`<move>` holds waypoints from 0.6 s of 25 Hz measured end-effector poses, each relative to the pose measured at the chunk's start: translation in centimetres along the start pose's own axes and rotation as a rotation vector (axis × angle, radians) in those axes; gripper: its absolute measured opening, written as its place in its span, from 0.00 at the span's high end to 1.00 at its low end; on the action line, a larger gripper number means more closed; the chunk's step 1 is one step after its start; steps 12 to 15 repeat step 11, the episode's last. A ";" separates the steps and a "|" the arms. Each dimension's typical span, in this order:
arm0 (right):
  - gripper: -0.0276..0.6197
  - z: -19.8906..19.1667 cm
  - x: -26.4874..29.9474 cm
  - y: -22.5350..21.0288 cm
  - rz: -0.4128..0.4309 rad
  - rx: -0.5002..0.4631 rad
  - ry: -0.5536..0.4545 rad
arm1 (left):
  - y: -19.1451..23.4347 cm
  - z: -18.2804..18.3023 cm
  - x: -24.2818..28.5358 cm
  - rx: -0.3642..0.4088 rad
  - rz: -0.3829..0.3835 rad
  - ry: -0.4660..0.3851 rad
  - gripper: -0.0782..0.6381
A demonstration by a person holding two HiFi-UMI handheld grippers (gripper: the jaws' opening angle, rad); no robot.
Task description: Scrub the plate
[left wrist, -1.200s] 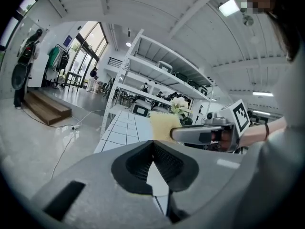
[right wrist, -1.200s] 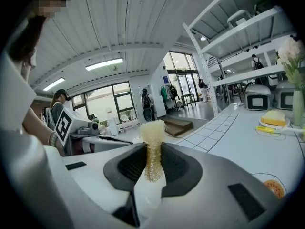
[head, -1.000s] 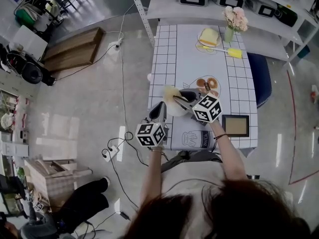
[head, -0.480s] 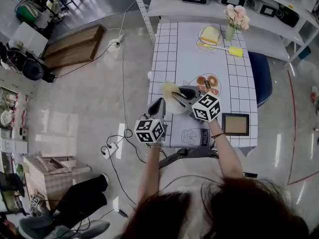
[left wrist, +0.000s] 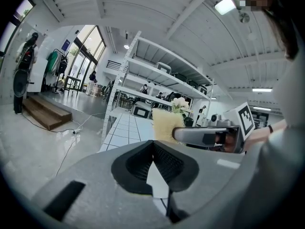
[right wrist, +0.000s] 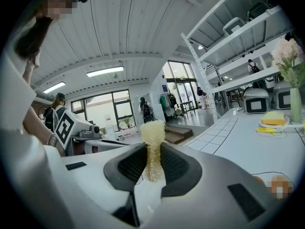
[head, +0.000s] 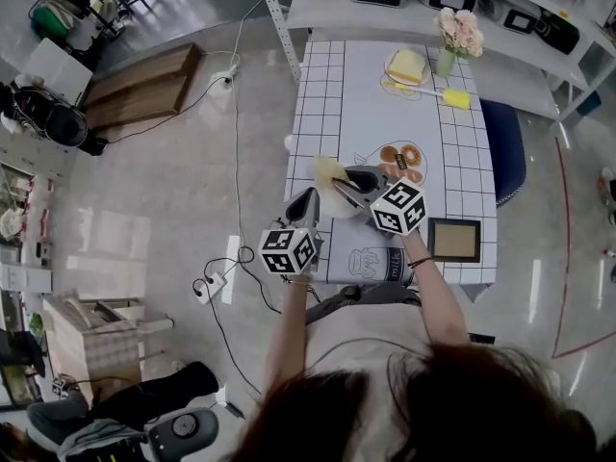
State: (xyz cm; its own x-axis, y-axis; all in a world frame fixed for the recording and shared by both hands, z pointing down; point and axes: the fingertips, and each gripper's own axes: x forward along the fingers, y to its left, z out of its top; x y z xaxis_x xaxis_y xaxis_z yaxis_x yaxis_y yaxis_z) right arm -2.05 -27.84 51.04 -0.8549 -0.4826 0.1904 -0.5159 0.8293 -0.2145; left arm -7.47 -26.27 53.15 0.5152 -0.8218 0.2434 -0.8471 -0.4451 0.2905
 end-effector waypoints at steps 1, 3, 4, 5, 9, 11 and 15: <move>0.84 0.0 0.0 0.0 0.000 -0.001 0.000 | 0.0 0.0 0.0 0.000 0.001 0.000 0.88; 0.84 0.0 0.1 0.1 0.002 -0.001 0.001 | 0.2 0.0 -0.1 -0.001 0.004 0.000 0.88; 0.84 0.0 0.1 0.1 0.003 -0.001 0.001 | 0.2 0.0 -0.1 -0.001 0.005 -0.001 0.88; 0.84 0.0 0.1 0.1 0.004 -0.001 0.000 | 0.2 0.0 -0.1 -0.001 0.007 -0.002 0.88; 0.84 0.1 0.1 0.1 0.006 0.000 -0.003 | 0.3 0.1 -0.1 -0.003 0.010 -0.002 0.88; 0.84 0.1 0.1 0.1 0.007 0.001 -0.003 | 0.3 0.1 -0.2 -0.004 0.011 -0.001 0.88; 0.84 0.1 0.1 0.1 0.007 0.001 -0.003 | 0.3 0.1 -0.2 -0.004 0.011 -0.001 0.88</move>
